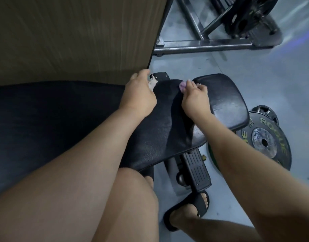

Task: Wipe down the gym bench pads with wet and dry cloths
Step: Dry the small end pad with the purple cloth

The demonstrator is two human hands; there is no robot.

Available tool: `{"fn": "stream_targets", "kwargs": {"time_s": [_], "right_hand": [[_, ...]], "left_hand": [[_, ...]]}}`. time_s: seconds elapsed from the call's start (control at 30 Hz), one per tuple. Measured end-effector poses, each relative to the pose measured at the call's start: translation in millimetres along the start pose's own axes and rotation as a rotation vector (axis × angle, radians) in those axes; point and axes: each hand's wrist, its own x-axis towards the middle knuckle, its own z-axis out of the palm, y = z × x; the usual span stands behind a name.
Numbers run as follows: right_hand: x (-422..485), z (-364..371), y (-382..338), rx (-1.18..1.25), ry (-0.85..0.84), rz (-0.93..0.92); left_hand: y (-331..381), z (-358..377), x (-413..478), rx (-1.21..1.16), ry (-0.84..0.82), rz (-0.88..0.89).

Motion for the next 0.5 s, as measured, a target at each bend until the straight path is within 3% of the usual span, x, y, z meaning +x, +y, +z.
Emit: {"fn": "stream_targets", "kwargs": {"time_s": [0.1, 0.27, 0.4, 0.5], "right_hand": [[2, -2, -17, 0.070, -0.009, -0.035], [-63, -11, -32, 0.175, 0.013, -0.437], [-6, -8, -17, 0.087, -0.035, -0.284], [-5, -19, -62, 0.191, -0.013, -0.222]], "left_hand": [[-5, -2, 4, 0.044, 0.026, -0.029], [-13, -9, 10, -0.014, 0.146, -0.120], [-17, -13, 7, -0.035, 0.177, -0.127], [-22, -17, 6, -0.022, 0.200, -0.143]]}}
